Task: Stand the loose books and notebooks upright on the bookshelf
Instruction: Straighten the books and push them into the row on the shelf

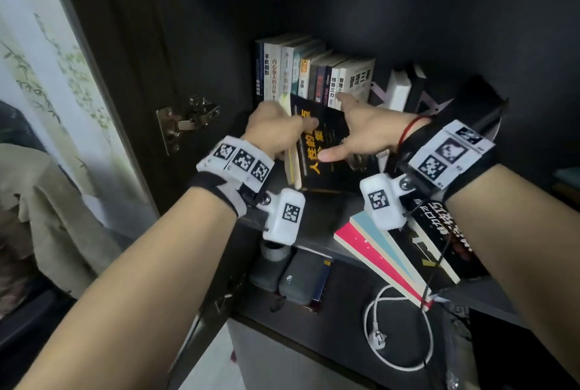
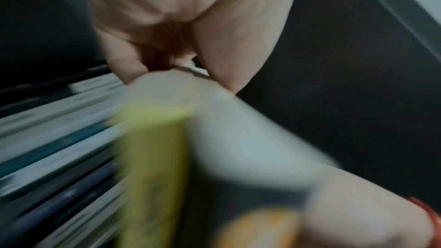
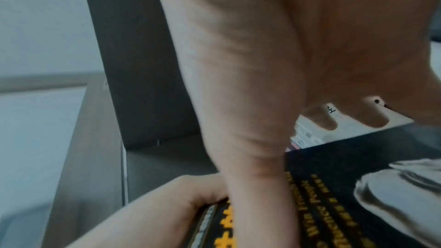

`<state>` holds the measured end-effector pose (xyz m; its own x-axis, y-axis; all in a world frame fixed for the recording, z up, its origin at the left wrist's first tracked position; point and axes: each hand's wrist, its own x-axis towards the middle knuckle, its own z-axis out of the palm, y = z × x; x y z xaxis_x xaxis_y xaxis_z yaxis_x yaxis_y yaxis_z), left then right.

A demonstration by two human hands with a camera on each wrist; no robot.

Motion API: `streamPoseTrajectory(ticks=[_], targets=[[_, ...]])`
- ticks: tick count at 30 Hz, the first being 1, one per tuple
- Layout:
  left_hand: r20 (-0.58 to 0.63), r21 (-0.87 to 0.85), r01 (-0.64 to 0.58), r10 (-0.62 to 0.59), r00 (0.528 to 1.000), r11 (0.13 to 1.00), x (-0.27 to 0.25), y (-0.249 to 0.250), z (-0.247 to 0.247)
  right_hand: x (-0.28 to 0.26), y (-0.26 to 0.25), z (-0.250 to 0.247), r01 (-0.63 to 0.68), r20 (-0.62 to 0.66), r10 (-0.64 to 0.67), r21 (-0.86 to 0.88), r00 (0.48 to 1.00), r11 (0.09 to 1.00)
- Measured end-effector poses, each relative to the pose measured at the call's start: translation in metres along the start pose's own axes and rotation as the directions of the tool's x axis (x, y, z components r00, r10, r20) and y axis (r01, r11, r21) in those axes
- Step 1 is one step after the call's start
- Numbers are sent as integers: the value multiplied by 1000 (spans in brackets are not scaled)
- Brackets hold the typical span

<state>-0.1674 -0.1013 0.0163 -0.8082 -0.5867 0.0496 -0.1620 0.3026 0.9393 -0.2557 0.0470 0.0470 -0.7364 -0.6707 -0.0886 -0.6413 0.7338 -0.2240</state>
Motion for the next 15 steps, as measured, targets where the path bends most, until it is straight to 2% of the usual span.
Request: streamPoseTrajectory(ticks=[2,4,5,7,9,10,12,15], targets=[[-42,45,-49,51,998,998,-5,29,3,-23,4,-12,77,96,-83,67,992,995],[-76,65,-85,90,993,994,-6,54,10,-40,6,-11,111,139,-121,76,983,991],[-79,65,-88,93,993,994,-8,65,16,-43,8,-7,107,102,-115,74,988,991],[-42,30,-100,102,994,995,-10,79,27,-38,16,3,76,-98,-64,122,993,990],[62,-173,-88,100,993,981,-10,86,39,-27,32,7,40,-321,50,268,946,963],[124,-261,-76,112,986,962,-12,87,45,-22,41,8,12,-374,126,346,919,938],[184,-243,-91,138,973,966,-13,83,51,-14,52,6,-30,-407,230,441,884,897],[274,-12,-154,152,950,988,-5,67,60,-7,56,8,-66,-396,264,448,879,892]])
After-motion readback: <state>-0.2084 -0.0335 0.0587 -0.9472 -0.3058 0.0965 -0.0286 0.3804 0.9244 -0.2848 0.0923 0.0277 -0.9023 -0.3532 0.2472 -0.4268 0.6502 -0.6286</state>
